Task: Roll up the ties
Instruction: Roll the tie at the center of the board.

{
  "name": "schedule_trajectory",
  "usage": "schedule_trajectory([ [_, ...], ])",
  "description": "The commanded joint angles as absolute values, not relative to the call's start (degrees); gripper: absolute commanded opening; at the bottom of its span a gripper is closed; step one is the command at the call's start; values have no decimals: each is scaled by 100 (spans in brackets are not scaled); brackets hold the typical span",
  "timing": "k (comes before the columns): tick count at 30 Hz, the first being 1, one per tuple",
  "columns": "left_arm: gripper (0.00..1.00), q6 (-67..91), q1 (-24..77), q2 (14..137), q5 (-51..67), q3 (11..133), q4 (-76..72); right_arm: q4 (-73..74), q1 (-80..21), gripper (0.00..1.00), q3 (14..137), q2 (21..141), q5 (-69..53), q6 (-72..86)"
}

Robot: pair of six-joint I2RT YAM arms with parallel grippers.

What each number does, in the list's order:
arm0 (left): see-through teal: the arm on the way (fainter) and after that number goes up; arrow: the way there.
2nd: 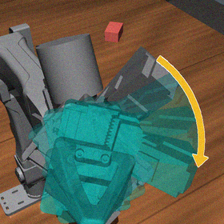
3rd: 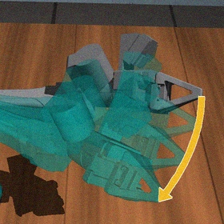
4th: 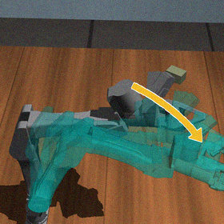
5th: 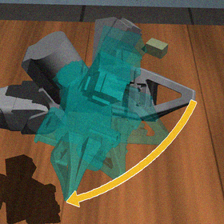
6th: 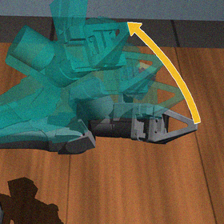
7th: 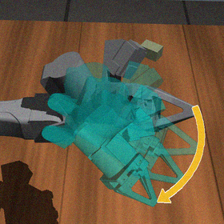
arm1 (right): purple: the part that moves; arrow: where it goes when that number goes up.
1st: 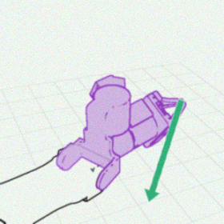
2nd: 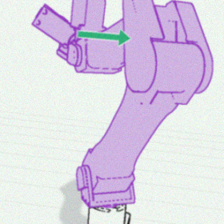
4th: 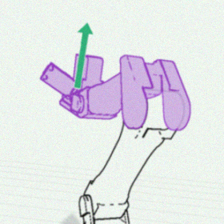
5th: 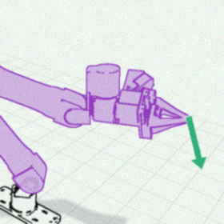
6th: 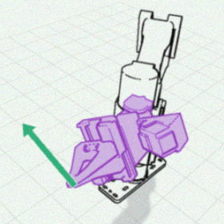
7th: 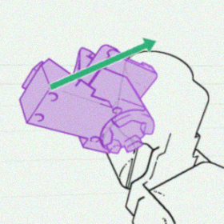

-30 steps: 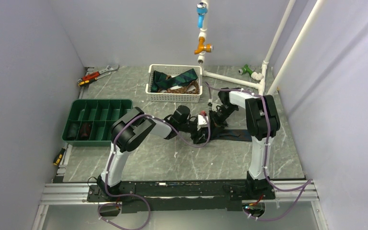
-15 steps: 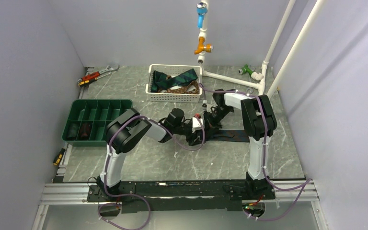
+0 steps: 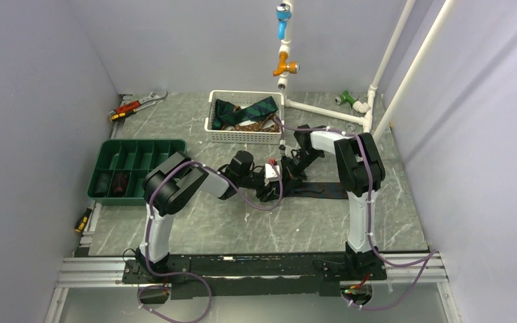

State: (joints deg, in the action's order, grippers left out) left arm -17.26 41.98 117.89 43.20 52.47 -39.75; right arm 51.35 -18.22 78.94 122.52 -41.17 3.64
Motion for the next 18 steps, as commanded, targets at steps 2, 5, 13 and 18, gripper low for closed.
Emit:
schedule_trajectory([
  [2,42,-1754,4133,11972,3769,5302,-2854,4029,-2024,0,7986,12722,-3189,64],
  [5,29,-1866,4125,11866,3568,5230,-2483,4278,-1911,12,8007,12434,-3220,-168],
  [13,23,-2225,4128,11755,3237,5172,-1463,5200,-1591,41,8285,11655,-3943,-536],
  [18,22,-2306,4130,11829,3144,5342,-1190,5164,-1578,47,8122,11262,-4629,-294],
])
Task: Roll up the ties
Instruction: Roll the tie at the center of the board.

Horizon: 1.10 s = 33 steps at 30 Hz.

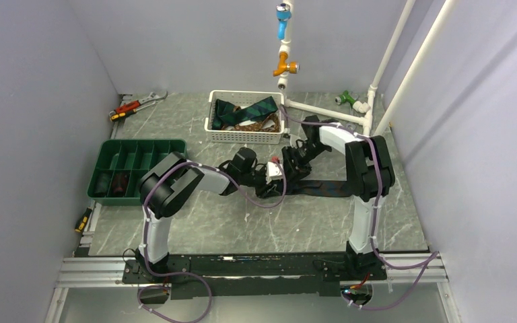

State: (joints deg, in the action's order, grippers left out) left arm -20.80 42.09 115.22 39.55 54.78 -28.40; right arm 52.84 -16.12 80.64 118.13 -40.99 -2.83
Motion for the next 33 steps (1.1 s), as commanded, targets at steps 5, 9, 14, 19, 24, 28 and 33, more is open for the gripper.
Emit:
schedule_trajectory([
  [5,23,-2347,4133,11889,3129,5448,-1056,4847,-1733,51,7939,11313,-5006,143],
  [9,24,-2368,4139,11903,3112,5480,-978,4810,-1783,49,8017,11624,-4862,128],
  [14,25,-2414,4135,11916,3112,5522,-890,5015,-1762,34,8099,11929,-4500,-176],
  [19,33,-2398,4132,11896,3168,5511,-920,4966,-1726,0,8007,11947,-4056,-276],
  [24,61,-2399,4081,11804,3438,5519,-1258,5055,-1518,0,7919,12135,-3339,-492],
  [28,73,-2249,4048,11778,3837,5641,-1761,5032,-1405,0,7861,12275,-2900,-583],
  [33,77,-1858,4073,11953,4122,5969,-2202,4935,-1378,0,7811,12309,-2499,-574],
])
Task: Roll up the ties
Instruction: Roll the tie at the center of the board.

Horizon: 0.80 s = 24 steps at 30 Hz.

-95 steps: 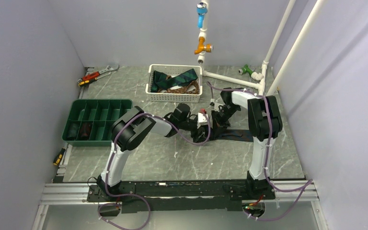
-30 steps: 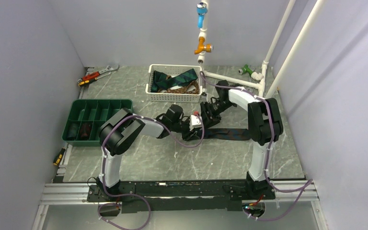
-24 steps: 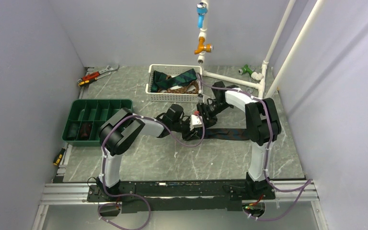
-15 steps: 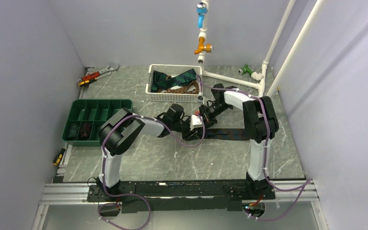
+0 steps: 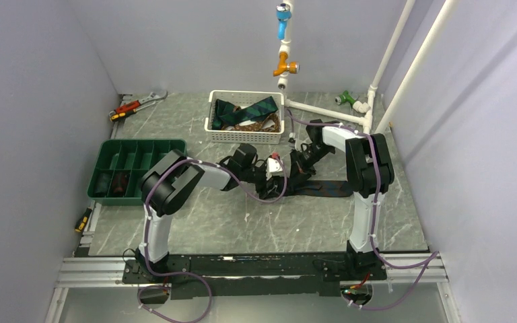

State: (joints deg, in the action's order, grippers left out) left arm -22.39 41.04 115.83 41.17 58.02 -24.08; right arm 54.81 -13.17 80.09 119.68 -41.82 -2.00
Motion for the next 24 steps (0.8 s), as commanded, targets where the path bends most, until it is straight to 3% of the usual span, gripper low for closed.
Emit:
schedule_trajectory([
  [1,78,-1795,4092,11989,4163,6009,-2295,4906,-1379,0,7787,12298,-2412,-579],
  [9,80,-1300,4372,12180,4297,6103,-3004,4675,-1455,0,7624,12309,-1808,-492],
  [17,69,-1103,4423,12447,3897,6164,-3013,4500,-1627,0,7568,12334,-1408,-335],
  [19,63,-1229,4417,12402,3764,6110,-2896,4484,-1705,0,7627,12418,-1482,-318],
  [22,38,-1563,4402,12236,3342,5981,-2514,4448,-1818,0,7805,12491,-1972,-329],
  [24,29,-1893,4396,12112,3144,5942,-2151,4449,-1845,0,7951,12495,-2312,-316],
])
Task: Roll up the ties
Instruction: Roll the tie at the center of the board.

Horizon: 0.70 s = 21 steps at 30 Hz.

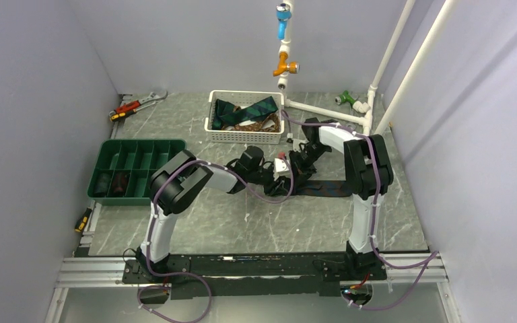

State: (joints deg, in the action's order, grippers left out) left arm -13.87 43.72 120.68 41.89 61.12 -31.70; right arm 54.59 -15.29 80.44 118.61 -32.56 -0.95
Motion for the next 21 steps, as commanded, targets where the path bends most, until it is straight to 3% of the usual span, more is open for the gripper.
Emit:
schedule_trajectory([
  [1,27,-1994,4392,12045,3093,5923,-1919,4507,-1833,0,8039,12492,-2488,-334],
  [10,20,-2463,4393,11731,2532,5698,-827,5409,-1446,46,8351,11725,-3791,-640],
  [15,23,-2462,4405,11796,2524,5834,-596,5227,-1462,49,8072,11283,-4483,-409],
  [21,25,-2577,4404,11895,2601,5989,-399,5137,-1680,50,8229,11544,-4826,-279],
])
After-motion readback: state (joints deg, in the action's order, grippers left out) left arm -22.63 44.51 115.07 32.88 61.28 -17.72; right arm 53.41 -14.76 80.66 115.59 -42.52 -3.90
